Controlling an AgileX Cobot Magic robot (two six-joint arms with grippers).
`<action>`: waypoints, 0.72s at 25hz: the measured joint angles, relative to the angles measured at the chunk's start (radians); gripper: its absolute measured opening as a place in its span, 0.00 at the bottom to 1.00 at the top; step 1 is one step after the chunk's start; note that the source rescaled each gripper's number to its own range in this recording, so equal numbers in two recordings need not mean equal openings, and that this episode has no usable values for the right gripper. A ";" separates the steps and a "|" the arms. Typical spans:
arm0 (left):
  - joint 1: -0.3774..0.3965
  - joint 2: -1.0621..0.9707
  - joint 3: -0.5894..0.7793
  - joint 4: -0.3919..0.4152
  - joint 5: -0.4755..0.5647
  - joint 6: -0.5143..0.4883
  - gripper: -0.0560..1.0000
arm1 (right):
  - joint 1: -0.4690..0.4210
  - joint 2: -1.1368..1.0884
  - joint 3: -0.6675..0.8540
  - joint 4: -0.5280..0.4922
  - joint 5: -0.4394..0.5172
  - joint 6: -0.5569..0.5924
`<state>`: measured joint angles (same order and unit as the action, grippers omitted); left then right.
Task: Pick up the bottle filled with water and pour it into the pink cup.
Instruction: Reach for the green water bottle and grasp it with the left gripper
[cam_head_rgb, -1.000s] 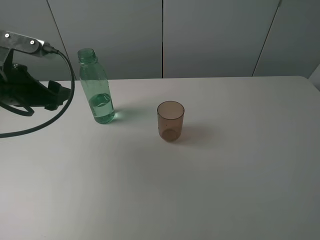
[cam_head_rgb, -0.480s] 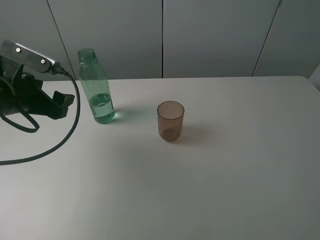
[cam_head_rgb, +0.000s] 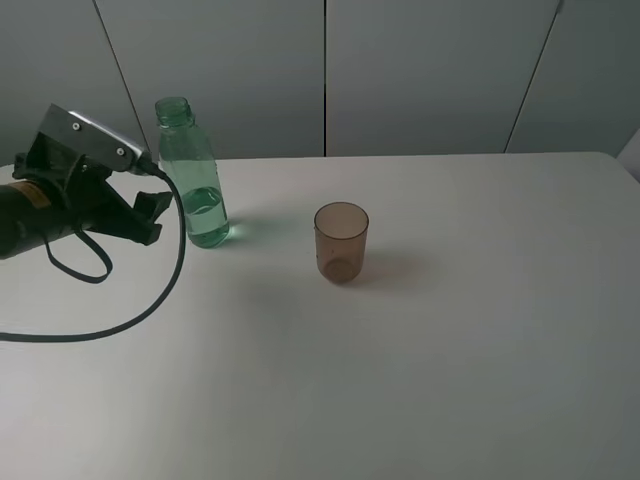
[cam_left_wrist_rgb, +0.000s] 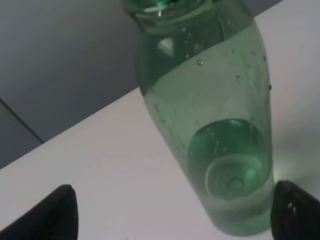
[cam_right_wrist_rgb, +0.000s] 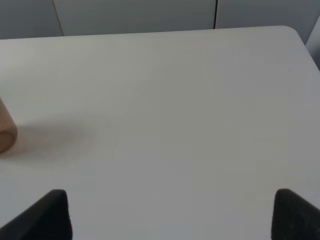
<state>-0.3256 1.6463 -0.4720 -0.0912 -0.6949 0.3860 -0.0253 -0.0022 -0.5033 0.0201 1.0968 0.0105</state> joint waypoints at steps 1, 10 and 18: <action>0.000 0.017 0.000 0.011 -0.022 -0.004 0.98 | 0.000 0.000 0.000 0.000 0.000 0.000; -0.002 0.161 0.000 0.038 -0.175 -0.031 0.98 | 0.000 0.000 0.000 0.000 0.000 0.000; -0.002 0.274 -0.042 0.055 -0.276 -0.054 0.98 | 0.000 0.000 0.000 0.000 0.000 0.000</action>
<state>-0.3277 1.9199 -0.5136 -0.0359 -0.9710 0.3322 -0.0253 -0.0022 -0.5033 0.0201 1.0968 0.0105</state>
